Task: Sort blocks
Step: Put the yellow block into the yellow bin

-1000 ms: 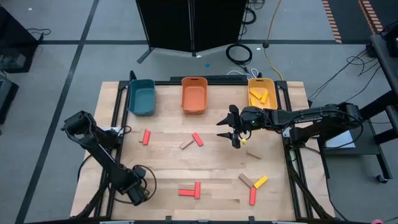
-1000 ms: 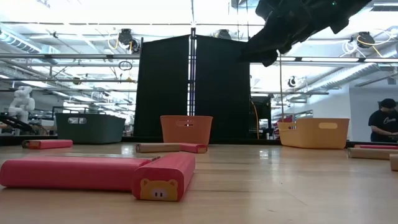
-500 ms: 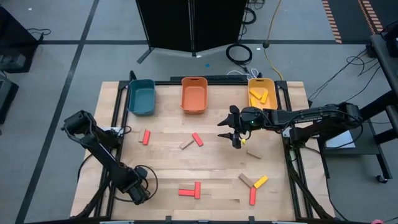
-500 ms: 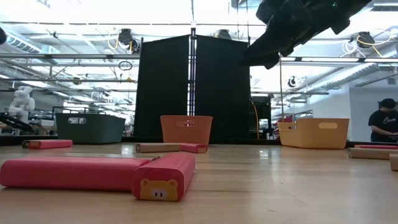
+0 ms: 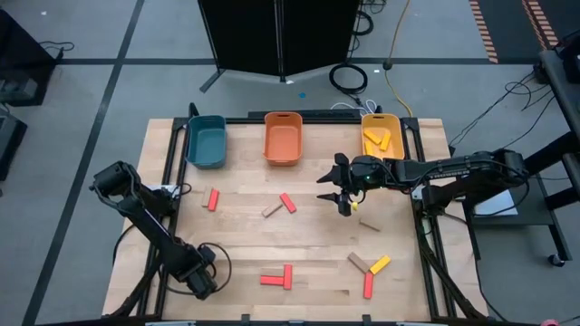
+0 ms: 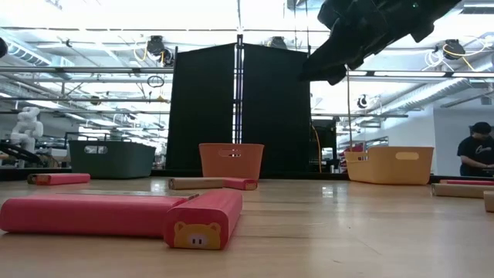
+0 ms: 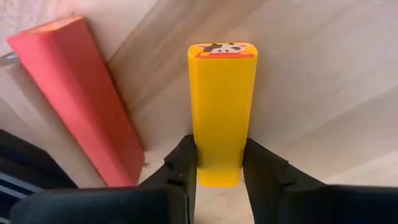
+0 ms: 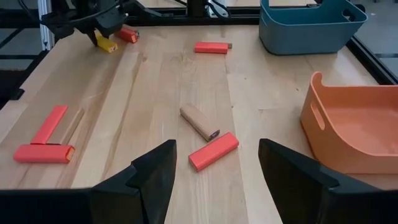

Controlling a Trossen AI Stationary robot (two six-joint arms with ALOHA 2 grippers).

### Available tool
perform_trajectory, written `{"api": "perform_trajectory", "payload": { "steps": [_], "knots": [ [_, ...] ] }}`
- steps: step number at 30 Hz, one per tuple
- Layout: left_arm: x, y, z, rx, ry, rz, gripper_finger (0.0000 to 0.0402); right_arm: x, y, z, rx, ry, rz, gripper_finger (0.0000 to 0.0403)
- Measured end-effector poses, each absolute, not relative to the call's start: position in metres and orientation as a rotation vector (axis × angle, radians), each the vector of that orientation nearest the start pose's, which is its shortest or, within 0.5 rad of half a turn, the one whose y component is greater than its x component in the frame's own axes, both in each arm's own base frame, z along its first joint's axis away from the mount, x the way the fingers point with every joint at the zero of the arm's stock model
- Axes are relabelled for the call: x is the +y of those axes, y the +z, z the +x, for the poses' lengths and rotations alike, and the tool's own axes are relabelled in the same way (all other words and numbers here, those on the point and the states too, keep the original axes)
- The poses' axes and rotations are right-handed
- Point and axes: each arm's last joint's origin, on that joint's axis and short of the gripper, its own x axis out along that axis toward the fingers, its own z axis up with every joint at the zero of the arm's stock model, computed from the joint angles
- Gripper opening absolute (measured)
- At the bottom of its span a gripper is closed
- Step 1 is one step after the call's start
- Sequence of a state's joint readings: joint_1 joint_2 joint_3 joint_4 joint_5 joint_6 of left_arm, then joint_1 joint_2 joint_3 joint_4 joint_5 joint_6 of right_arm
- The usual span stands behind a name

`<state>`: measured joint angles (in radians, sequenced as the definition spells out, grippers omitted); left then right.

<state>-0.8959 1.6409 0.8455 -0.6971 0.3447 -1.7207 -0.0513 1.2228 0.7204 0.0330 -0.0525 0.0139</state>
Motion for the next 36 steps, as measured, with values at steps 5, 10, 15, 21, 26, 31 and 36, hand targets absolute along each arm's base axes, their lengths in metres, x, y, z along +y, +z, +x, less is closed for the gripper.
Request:
{"api": "perform_trajectory", "payload": {
  "steps": [5,10,15,21,26,31,36],
  "knots": [
    [-0.206,0.143,0.166,1.744,0.476,-0.786,0.0093,-0.012,0.243,0.260,0.467,-0.005,0.022,0.0222],
    [-0.186,0.144,0.191,1.612,0.435,-0.723,0.0095,-0.016,0.242,0.259,0.481,-0.131,-0.010,0.0222],
    [-0.146,0.144,0.224,1.437,0.393,-0.532,0.0095,-0.023,0.243,0.253,0.486,-0.386,0.035,0.0222],
    [-0.076,0.150,0.279,1.071,0.425,-0.226,0.0095,-0.037,0.244,0.239,0.499,-0.708,0.046,0.0222],
    [-0.003,0.177,0.329,0.672,0.285,-0.165,0.0095,-0.053,0.234,0.224,0.589,-0.957,0.037,0.0222],
    [0.080,0.205,0.337,0.333,0.296,-0.207,0.0095,-0.071,0.231,0.214,0.639,-1.065,0.058,0.0222],
    [0.146,0.206,0.348,0.145,0.294,-0.376,0.0095,-0.086,0.233,0.207,0.631,-1.204,0.010,0.0222]
  ]
}}
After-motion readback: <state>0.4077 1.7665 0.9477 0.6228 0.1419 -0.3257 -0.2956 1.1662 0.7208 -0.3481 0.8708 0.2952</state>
